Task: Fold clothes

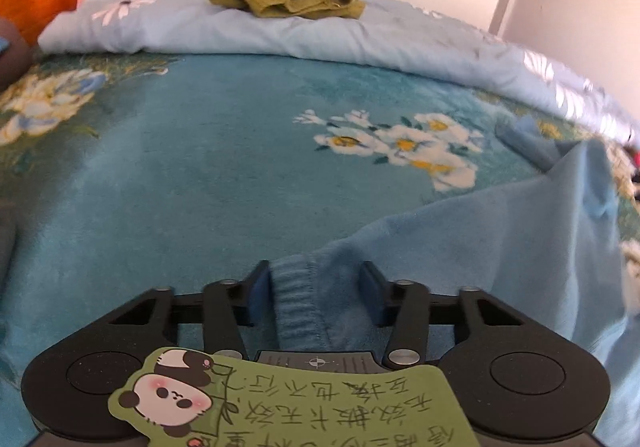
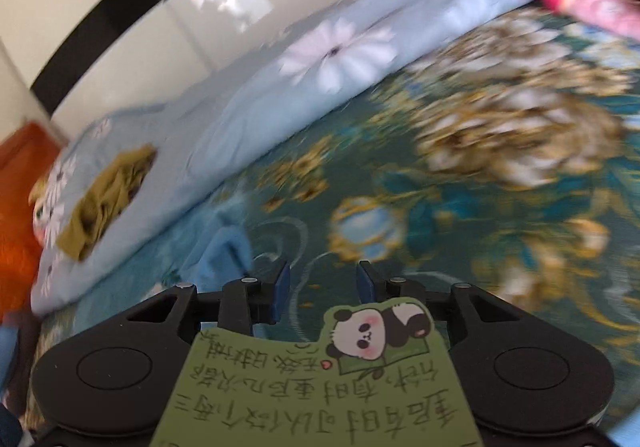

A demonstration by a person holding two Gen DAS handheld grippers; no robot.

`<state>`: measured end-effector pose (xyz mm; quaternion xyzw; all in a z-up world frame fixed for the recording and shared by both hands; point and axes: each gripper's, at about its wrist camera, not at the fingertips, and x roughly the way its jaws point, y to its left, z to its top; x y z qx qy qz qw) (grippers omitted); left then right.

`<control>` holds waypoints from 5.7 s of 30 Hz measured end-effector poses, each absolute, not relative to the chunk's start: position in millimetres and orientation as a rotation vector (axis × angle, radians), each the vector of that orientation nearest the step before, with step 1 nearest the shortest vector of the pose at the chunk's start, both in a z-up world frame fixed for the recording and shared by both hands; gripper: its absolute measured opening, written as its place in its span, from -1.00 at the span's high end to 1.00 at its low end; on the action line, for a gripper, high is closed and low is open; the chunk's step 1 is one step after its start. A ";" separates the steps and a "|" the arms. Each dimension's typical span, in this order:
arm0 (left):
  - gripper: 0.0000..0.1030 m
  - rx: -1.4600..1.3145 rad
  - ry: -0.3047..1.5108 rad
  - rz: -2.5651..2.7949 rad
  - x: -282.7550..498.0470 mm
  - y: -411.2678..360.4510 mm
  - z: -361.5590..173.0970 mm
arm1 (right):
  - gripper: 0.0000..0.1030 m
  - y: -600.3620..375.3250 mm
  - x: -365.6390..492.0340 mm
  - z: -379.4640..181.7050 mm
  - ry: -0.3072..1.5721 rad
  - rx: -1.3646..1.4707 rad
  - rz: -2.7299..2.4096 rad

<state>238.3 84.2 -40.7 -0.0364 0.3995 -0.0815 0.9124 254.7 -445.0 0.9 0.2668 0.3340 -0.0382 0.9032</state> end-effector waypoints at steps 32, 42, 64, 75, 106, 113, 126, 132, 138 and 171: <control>0.60 -0.241 0.707 0.052 204.8 121.7 -32.9 | 0.90 -297.5 336.3 5.7 0.700 0.316 0.344; 0.59 -0.261 0.724 0.055 201.8 122.1 -34.9 | 0.76 -200.8 263.6 -12.0 0.782 -0.176 0.653; 0.60 -0.294 0.753 0.060 198.9 125.7 -37.2 | 0.91 -257.3 317.0 -14.2 0.756 0.489 0.387; 0.60 -0.315 0.759 0.062 199.3 125.4 -36.9 | 0.77 -125.1 280.4 0.4 0.825 0.116 0.802; 0.32 -0.327 0.802 0.013 211.3 126.8 -36.8 | 0.90 -290.7 300.9 52.4 0.612 0.318 0.425; 0.31 -0.379 0.825 -0.015 225.1 133.8 -42.3 | 0.90 -465.5 269.2 51.4 0.494 0.508 -0.058; 0.62 -0.223 0.723 -0.031 244.4 105.5 -23.4 | 0.90 -524.9 257.1 -11.1 0.501 0.574 -0.209; 0.62 -0.190 0.769 -0.035 268.3 85.9 -32.8 | 0.88 -554.5 247.5 -25.0 0.531 0.645 -0.293; 0.61 -0.229 0.798 -0.030 271.9 90.9 -42.9 | 0.64 -572.8 238.1 -43.4 0.623 0.640 -0.332; 0.18 -0.231 0.822 -0.007 269.8 86.9 -32.0 | 0.62 -589.9 272.8 -29.9 0.651 0.480 -0.425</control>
